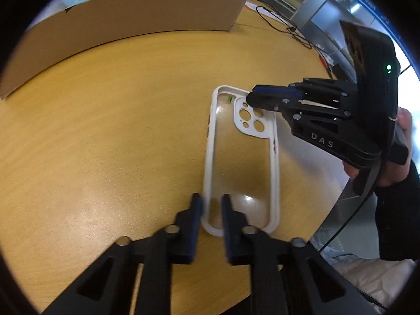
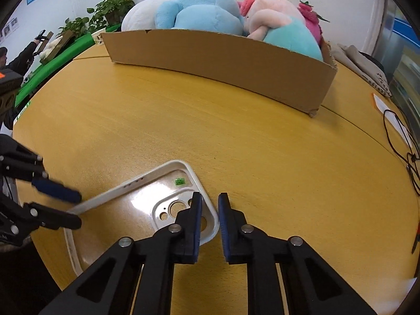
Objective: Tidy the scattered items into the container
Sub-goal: 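Close the right gripper on the white phone case frame and lift it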
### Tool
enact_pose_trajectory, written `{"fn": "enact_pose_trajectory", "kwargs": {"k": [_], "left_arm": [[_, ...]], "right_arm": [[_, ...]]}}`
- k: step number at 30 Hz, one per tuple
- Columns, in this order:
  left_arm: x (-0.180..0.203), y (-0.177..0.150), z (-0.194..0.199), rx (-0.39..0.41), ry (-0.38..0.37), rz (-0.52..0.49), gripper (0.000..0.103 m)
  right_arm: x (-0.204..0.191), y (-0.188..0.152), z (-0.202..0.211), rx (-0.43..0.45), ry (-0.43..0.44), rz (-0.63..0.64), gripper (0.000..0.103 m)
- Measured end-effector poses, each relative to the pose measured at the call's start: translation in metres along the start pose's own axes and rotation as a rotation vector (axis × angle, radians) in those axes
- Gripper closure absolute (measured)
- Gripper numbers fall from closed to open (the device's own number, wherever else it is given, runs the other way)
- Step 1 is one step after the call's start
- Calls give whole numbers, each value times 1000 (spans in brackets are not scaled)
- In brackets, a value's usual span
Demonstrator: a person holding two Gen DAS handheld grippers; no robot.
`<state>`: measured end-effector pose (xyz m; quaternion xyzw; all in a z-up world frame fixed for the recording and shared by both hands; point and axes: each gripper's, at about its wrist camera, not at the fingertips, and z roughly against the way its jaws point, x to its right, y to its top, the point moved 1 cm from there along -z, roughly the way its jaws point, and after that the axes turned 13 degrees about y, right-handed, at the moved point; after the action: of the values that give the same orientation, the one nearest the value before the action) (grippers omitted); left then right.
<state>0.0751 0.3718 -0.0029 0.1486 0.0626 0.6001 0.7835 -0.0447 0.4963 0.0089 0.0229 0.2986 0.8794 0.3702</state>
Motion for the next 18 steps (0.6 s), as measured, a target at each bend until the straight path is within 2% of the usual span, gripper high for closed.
{"fn": "enact_pose_trajectory", "kwargs": {"k": [5, 10, 14, 18], "left_arm": [[-11, 1, 4, 2, -5, 37, 97], [-22, 7, 27, 58, -6, 54, 98], [-35, 23, 58, 119, 0, 62, 98], [-47, 42, 98, 215, 27, 61, 98]], "right_arm": [[-8, -1, 4, 24, -5, 5, 89], [-13, 12, 5, 50, 11, 23, 90], [-17, 34, 18, 92, 20, 70, 90], [-32, 81, 42, 160, -10, 169, 90]]}}
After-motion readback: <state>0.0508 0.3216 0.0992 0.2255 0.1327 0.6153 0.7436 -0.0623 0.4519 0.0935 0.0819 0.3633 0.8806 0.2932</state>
